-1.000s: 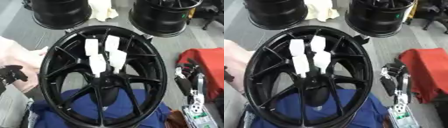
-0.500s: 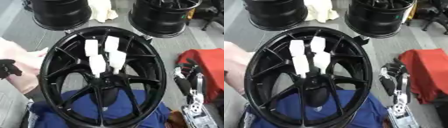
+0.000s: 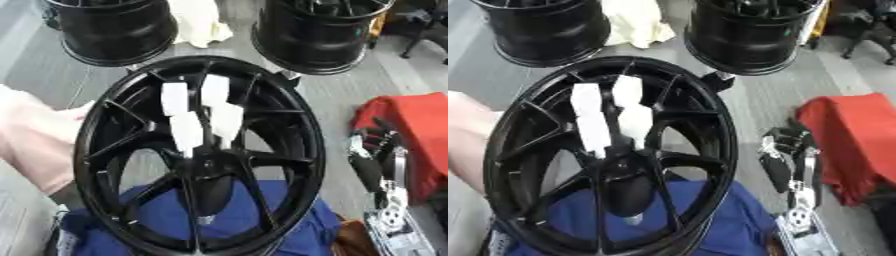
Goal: Pull the pin out of the wheel hub.
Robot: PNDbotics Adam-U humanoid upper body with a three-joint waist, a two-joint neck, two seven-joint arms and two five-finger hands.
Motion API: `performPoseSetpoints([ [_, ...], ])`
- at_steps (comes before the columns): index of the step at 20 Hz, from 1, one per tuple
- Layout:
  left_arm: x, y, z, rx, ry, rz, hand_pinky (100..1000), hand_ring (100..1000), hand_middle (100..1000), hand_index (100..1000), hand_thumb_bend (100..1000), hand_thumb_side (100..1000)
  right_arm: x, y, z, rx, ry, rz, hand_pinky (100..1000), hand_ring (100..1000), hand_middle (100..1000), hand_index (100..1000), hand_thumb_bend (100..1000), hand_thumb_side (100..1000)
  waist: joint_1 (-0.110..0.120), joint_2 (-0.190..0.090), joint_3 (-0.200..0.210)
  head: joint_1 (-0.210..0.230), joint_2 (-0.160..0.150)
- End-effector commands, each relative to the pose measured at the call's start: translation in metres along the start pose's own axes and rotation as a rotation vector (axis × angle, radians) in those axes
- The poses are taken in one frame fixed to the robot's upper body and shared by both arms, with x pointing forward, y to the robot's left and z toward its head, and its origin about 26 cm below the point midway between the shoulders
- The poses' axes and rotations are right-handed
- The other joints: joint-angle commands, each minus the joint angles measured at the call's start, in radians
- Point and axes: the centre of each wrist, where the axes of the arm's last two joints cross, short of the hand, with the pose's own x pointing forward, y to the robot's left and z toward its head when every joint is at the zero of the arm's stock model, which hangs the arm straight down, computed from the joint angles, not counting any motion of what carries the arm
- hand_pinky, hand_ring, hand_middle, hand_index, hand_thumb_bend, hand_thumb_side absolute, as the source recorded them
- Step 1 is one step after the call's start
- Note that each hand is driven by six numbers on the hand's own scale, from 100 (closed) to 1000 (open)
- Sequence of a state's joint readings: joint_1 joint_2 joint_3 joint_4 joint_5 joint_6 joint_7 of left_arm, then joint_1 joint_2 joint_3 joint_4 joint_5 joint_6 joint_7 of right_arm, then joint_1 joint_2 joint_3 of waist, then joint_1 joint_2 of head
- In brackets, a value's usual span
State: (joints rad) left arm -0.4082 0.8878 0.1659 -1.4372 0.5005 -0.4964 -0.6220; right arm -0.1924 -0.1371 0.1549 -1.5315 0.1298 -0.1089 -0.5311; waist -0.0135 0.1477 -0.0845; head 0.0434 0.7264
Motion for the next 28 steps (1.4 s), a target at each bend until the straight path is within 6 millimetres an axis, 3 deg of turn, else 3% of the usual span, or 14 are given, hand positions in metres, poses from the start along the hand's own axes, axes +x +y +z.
performPoseSetpoints([
  [1,0.011,0.018,-0.023,-0.44,-0.251,-0.324,790,692,675,830,100,597,0.005,-0.004,-0.004,0.014,-0.03,0.013,658,654,644,826,100,317,0.009,-0.02,-0.007,0.014,-0.014],
  [7,0.022,-0.009,-0.084,-0.662,-0.339,-0.399,782,701,688,826,129,582,0.002,-0.005,-0.002,0.024,-0.027,0.019,658,655,644,826,100,317,0.02,-0.028,-0.02,0.023,-0.012],
  [12,0.02,-0.041,-0.117,-0.814,-0.365,-0.455,778,705,704,827,187,574,0.0,-0.005,0.0,0.026,-0.022,0.022,659,656,644,826,100,318,0.025,-0.034,-0.021,0.027,-0.01],
  [20,0.009,-0.073,-0.147,-0.941,-0.352,-0.539,787,738,748,836,292,567,-0.002,-0.005,0.002,0.026,-0.019,0.022,659,657,644,826,100,318,0.029,-0.041,-0.024,0.027,-0.006],
  [28,0.007,-0.093,-0.157,-1.048,-0.33,-0.62,792,753,774,848,360,538,-0.003,-0.005,0.003,0.025,-0.019,0.02,659,658,645,826,100,319,0.033,-0.044,-0.03,0.03,-0.003],
])
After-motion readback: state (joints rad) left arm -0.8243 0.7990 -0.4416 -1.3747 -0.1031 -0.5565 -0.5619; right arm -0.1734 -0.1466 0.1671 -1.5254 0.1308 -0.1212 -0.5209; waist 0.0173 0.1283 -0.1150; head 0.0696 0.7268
